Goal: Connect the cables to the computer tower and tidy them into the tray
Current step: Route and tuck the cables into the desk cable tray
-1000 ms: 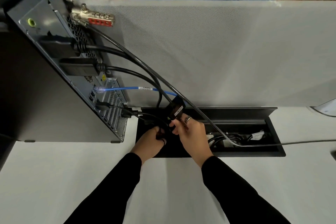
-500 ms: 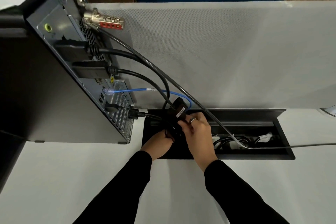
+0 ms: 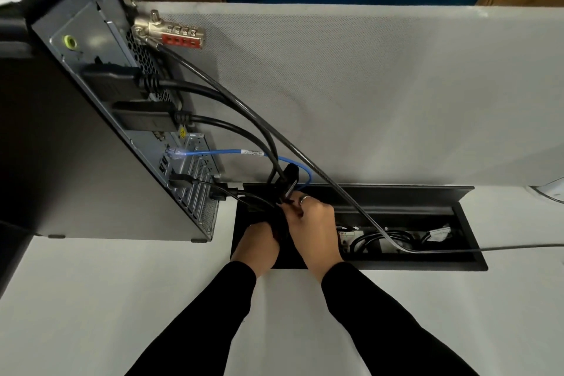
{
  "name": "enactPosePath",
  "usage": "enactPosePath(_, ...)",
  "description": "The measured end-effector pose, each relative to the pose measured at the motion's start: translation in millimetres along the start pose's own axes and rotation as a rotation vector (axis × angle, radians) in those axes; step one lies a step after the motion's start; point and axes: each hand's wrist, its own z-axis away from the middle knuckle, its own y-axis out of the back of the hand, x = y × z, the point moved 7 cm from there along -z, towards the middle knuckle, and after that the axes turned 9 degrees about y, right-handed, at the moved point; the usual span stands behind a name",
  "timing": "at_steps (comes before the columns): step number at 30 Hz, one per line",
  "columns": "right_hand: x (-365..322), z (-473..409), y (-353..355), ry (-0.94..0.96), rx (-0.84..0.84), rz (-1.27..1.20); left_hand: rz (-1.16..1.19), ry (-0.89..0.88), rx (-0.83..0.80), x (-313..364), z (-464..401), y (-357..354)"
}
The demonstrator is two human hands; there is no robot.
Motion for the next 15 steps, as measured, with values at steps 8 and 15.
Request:
enactPosePath(8,-2.1,-5.1,-4.5,0.031,-0.135,-0.117,-0.049,0.045,0.089,-3.4,-2.3,-1.2)
enactPosePath(15,-3.4,0.7,-6.4,0.072,-0.196,-0.165,-0.165,-0.126,0.097,7.1,-0.5,-2.2)
